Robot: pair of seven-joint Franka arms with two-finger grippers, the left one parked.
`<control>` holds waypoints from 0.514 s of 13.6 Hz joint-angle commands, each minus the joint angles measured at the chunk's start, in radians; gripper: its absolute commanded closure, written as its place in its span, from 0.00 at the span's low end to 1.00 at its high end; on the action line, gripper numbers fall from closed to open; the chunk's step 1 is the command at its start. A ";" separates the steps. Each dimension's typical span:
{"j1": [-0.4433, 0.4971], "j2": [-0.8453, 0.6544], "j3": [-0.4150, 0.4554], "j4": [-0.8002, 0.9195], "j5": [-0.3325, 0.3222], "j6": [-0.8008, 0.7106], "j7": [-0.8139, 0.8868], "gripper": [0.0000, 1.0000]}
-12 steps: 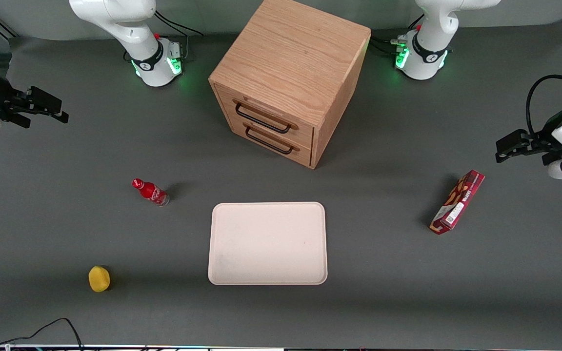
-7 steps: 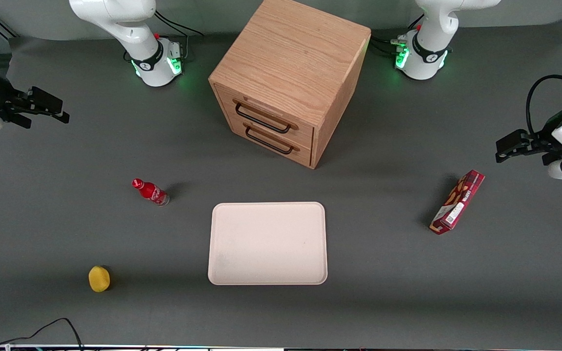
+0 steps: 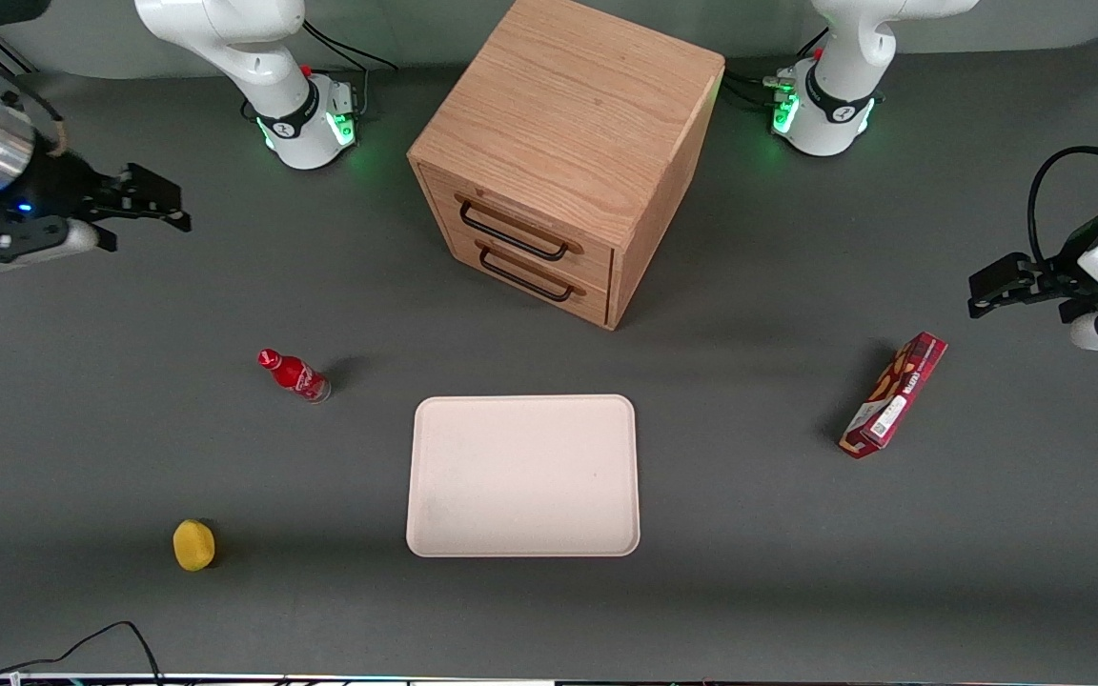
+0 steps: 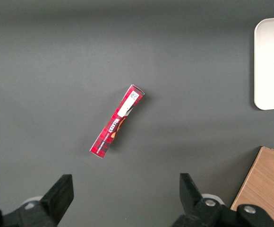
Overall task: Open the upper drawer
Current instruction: 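Move the right gripper toward the upper drawer's black handle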
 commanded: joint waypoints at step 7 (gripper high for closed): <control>0.017 0.128 0.261 0.047 0.043 -0.014 -0.259 0.00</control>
